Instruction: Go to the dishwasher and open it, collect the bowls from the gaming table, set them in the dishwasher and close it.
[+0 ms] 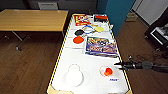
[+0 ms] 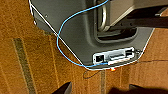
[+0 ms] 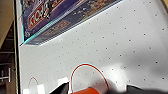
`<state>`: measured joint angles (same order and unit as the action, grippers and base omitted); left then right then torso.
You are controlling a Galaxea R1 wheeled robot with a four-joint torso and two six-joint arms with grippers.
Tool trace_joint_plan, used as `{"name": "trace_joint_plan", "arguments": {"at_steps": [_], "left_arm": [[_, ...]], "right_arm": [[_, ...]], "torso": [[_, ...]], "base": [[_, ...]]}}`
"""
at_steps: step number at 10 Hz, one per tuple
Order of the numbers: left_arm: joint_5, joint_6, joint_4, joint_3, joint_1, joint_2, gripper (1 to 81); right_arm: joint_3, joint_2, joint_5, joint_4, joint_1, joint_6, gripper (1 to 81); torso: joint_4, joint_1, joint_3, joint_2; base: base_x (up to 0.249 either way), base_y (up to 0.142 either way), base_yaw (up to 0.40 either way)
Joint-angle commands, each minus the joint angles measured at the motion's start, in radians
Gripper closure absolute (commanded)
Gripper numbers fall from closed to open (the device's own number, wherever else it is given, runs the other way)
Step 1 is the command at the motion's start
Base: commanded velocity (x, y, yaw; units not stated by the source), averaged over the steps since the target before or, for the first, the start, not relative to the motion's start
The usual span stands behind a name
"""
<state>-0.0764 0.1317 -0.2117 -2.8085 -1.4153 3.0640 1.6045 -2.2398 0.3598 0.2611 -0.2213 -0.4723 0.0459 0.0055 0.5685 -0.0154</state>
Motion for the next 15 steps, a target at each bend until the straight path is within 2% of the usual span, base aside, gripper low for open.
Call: {"name": "trace_joint_plan", "arguments": {"at_steps": [1, 3, 5, 7, 10, 15], "left_arm": [[0.076, 0.000, 0.009, 0.001, -0.024, 0.001, 1.0], [0.076, 0.000, 0.009, 0.001, -0.024, 0.001, 1.0], [0.076, 0.000, 0.011, 0.001, -0.024, 0.000, 1.0], [0.076, 0.000, 0.009, 0.001, -0.024, 0.003, 1.0], [0.076, 0.000, 0.006, 0.001, -0.024, 0.009, 1.0], [0.076, 0.000, 0.011, 0.001, -0.026, 0.003, 1.0]], "right_arm": [[-0.011, 0.004, 0.038, 0.014, 0.131, -0.003, 1.0], [-0.008, -0.034, 0.036, 0.009, 0.124, -0.017, 1.0], [-0.026, -0.033, 0.033, 0.009, 0.084, -0.017, 1.0], [-0.074, 0.012, 0.019, -0.003, 0.041, -0.017, 1.0], [-0.144, 0.076, 0.016, -0.013, 0.036, -0.017, 1.0], [-0.111, 0.021, 0.005, -0.013, 0.027, -0.028, 1.0]], "torso": [[0.000, 0.000, 0.000, 0.000], [0.000, 0.000, 0.000, 0.000], [0.000, 0.000, 0.000, 0.000], [0.000, 0.000, 0.000, 0.000], [0.000, 0.000, 0.000, 0.000], [0.000, 0.000, 0.000, 0.000]], "base": [[0.000, 0.000, 0.000], [0.000, 0.000, 0.000], [0.000, 0.000, 0.000], [0.000, 0.000, 0.000], [0.000, 0.000, 0.000], [0.000, 0.000, 0.000]]}}
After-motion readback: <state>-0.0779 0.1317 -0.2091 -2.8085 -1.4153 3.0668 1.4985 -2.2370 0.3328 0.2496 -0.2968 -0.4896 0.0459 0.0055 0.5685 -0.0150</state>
